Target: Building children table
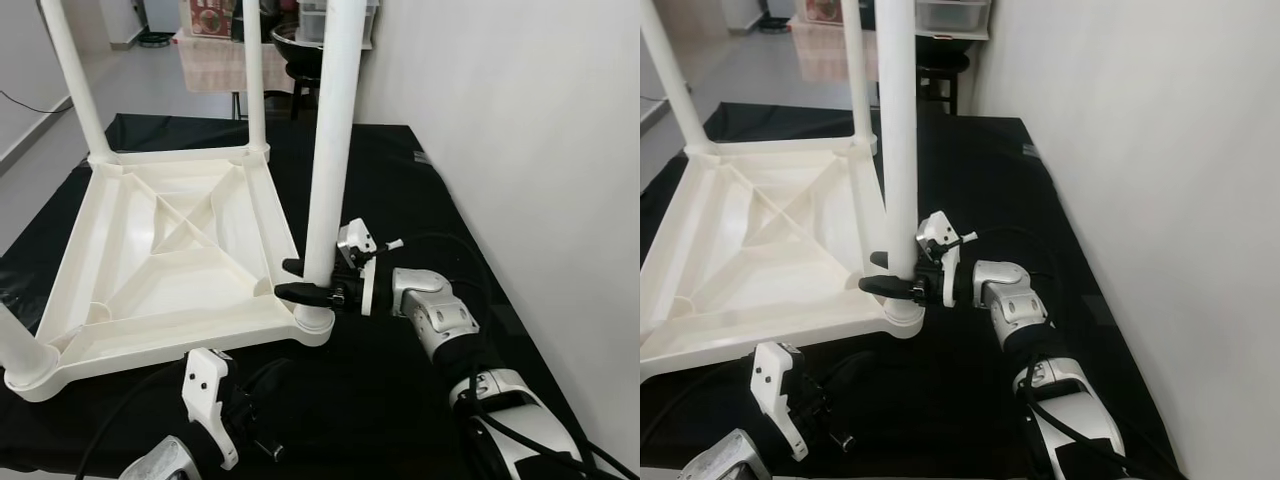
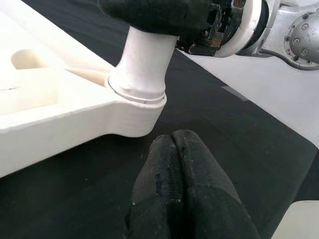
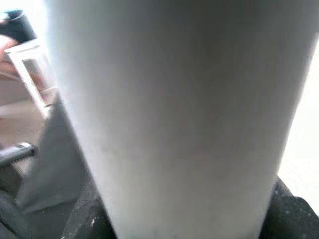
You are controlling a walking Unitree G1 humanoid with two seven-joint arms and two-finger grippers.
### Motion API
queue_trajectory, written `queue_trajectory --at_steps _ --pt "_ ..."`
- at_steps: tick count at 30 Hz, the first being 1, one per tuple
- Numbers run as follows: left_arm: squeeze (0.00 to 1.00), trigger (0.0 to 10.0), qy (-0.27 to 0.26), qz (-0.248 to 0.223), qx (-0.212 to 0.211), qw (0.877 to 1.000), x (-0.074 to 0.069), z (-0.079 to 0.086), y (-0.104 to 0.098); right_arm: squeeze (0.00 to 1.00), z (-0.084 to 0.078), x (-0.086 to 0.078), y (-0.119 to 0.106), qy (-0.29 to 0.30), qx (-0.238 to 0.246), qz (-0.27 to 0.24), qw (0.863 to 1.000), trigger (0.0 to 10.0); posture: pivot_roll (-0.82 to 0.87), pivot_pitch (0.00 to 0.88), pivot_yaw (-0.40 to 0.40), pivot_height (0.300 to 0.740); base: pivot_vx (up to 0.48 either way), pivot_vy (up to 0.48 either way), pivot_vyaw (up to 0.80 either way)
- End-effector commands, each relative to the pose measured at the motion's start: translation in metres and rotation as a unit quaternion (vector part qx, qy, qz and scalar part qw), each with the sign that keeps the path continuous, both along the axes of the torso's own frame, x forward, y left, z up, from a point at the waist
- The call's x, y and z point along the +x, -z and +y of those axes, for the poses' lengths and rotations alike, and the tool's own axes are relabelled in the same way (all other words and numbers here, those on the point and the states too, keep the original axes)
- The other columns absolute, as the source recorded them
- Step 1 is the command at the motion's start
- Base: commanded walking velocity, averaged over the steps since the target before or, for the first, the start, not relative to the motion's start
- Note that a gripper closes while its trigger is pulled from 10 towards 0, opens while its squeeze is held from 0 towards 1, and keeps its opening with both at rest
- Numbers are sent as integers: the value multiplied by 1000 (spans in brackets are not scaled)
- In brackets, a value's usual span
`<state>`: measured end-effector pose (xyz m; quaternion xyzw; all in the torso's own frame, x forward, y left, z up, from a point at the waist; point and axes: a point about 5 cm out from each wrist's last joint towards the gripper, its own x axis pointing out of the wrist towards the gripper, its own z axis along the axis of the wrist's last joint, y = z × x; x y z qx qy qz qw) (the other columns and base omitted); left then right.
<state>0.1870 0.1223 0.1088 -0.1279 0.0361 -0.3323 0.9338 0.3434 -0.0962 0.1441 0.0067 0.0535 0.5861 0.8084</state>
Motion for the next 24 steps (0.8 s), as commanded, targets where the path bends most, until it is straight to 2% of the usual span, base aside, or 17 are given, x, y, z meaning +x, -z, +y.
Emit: queue_trajectory --at_steps 1,2,3,4,5,7,8,10,11,13,15,18,19,20,21,23,24 --pt "0 10000 -2 3 0 1000 -1 1 2 0 -3 -1 7 21 -7 12 1000 0 111 39 -92 740 0 0 0" --pt "0 10000 -2 4 1 1000 -2 4 1 0 -8 -6 29 149 -71 7 986 0 106 55 -93 740 0 0 0" --pt "0 10000 -2 4 1 1000 -2 4 1 0 -8 -6 29 149 -71 7 986 0 106 55 -93 740 0 0 0" --pt "0 10000 -3 4 3 1000 -4 8 0 0 -16 -23 50 307 -116 21 944 0 81 76 -81 740 0 0 0" --pt "0 10000 -5 5 4 1000 -4 13 0 0 -9 -47 50 337 -173 -39 925 0 58 78 -67 740 0 0 0" --pt "0 10000 -5 5 4 1000 -4 13 0 0 -9 -47 50 337 -173 -39 925 0 58 78 -67 740 0 0 0" --pt "0 10000 -3 8 2 1000 -3 14 0 0 -10 -60 55 358 -150 10 922 0 69 68 -70 740 0 0 0" --pt "0 10000 -3 8 2 1000 -3 14 0 0 -10 -60 55 358 -150 10 922 0 69 68 -70 740 0 0 0" --pt "0 10000 2 10 1 1000 -3 14 0 0 -9 -59 59 341 -145 28 928 0 69 68 -70 740 0 0 0" --pt "0 10000 -2 9 4 1000 -3 15 1 0 -6 -58 59 333 -147 25 931 0 74 72 -74 740 0 0 0" --pt "0 10000 -12 5 5 1000 -4 14 1 0 0 -59 55 310 -153 -1 938 0 83 71 -88 740 0 0 0" --pt "0 10000 -14 4 5 1000 -3 14 1 0 1 -59 54 302 -150 -1 941 0 83 71 -88 740 0 0 0" --pt "0 10000 -14 3 4 1000 -3 13 0 0 -1 -57 53 313 -128 14 941 10000 80 66 -90 740 0 0 0" --pt "0 10000 -13 3 4 1000 -3 12 0 180 -1 -55 49 307 -100 23 946 10000 80 63 -90 740 0 0 0" --pt "0 10000 -11 3 3 1000 -2 12 1 1000 5 -54 37 254 -53 27 965 10000 81 59 -92 740 0 0 0" --pt "0 10000 -11 3 3 1000 -2 12 1 1000 5 -54 37 254 -53 27 965 10000 81 59 -92 740 0 0 0" --pt "0 10000 -10 3 2 1000 -2 11 1 1000 7 -51 24 212 -15 18 977 10000 83 55 -94 740 0 0 0"
